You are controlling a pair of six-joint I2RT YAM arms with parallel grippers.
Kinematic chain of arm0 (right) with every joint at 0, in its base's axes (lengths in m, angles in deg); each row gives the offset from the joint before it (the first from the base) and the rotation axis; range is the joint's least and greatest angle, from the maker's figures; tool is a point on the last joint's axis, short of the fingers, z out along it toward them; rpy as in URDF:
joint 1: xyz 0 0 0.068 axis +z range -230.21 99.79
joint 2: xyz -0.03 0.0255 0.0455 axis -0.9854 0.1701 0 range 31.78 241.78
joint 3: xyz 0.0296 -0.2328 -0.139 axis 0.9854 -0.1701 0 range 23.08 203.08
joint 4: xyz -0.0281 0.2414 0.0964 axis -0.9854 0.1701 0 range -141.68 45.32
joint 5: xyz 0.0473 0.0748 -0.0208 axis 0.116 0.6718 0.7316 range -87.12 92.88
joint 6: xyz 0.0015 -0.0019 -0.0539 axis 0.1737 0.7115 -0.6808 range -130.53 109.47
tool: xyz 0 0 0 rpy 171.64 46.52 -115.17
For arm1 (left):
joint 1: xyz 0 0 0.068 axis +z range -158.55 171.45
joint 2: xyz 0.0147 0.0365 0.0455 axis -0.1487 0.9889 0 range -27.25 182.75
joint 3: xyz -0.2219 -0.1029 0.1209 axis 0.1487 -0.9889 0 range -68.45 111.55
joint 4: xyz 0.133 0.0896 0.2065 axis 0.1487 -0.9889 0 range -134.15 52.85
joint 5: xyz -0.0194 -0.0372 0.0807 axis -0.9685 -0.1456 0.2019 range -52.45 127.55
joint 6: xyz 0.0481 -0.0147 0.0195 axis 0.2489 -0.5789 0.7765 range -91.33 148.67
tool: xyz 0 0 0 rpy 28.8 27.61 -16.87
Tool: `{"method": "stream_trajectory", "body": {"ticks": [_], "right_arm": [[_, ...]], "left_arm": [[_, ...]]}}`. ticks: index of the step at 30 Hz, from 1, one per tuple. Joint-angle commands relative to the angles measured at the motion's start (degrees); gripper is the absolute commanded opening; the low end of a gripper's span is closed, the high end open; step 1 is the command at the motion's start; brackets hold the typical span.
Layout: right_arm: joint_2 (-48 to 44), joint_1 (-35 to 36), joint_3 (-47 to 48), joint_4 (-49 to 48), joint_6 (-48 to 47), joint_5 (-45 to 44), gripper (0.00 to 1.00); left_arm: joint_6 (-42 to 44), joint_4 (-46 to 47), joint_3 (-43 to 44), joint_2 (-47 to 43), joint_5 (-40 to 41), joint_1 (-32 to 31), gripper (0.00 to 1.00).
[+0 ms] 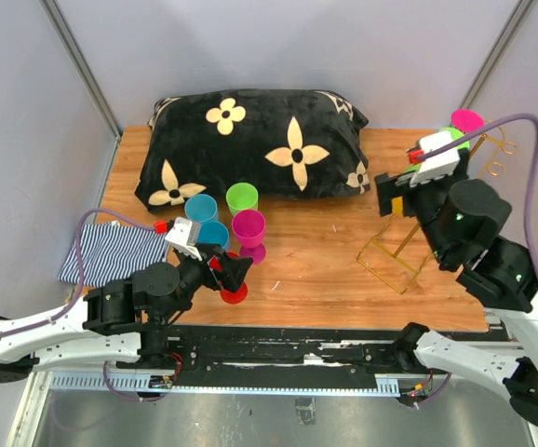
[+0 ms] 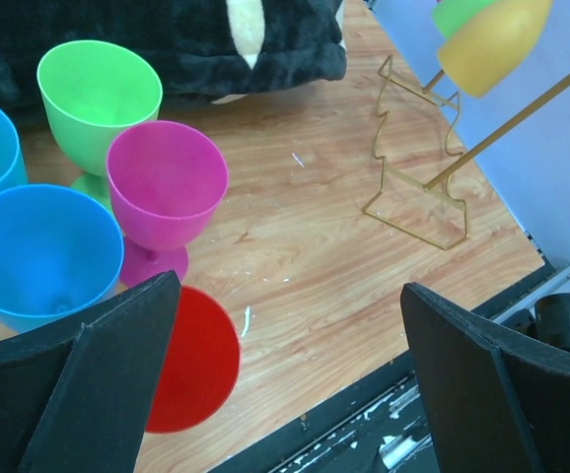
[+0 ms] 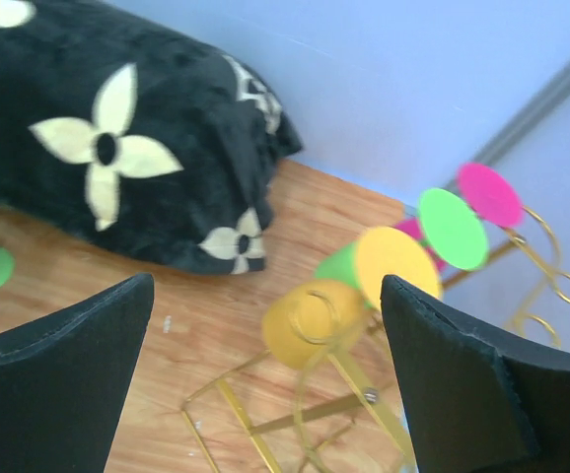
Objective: Take the wine glass off the wine glass rack
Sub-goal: Pick up the wine glass from the wine rack.
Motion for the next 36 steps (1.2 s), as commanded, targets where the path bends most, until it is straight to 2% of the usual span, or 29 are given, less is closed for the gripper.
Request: {"method": "stream_trajectory", "body": {"ticks": [1,6,8,10,14,20,23,26,28,32,36], "right_arm": [[1.5,-9.6,4.6,5.2,0.9,2.8,0.98],[4.1,-25.2,8.7,11.4,9.7,18.6,0.98],[4.9,-32.1,9.5,12.3,13.2,27.0,0.98],[6.2,-39.4,10.5,13.4,17.8,35.5,0.98],[9.2,-50.7,10.8,13.8,23.3,47.7,0.98],[9.7,-58.5,9.5,12.1,26.1,51.8,1.00],[9.5,-59.3,8.7,11.7,26.8,51.5,0.99],[9.1,-61.0,7.5,11.6,27.7,48.8,0.97],[9.2,-62.9,6.9,11.8,28.7,47.8,0.91],[9.8,-64.9,5.9,10.0,30.7,52.3,0.82],[10.2,-65.7,5.1,8.3,31.7,53.9,0.68]], "left_arm": [[-0.9,-0.1,-0.1,-0.4,-0.1,-0.2,1.00],[-1.2,-0.7,0.3,-0.7,-0.7,-0.2,1.00],[5.4,1.6,1.8,0.0,-0.9,0.6,1.00],[10.8,0.2,6.8,3.7,-4.5,7.4,1.00],[13.1,-4.6,15.9,11.4,-21.8,27.2,1.00],[12.8,1.4,12.5,12.2,-34.0,38.3,1.00],[9.9,0.5,11.8,9.8,-32.6,40.9,1.00],[4.3,1.1,10.1,3.6,-29.2,41.0,1.00],[1.2,3.6,6.8,-1.8,-30.3,41.0,1.00],[-2.6,5.6,-0.3,-11.0,-32.5,41.0,1.00],[-1.2,2.3,-0.5,-14.2,-32.6,41.0,1.00]]}}
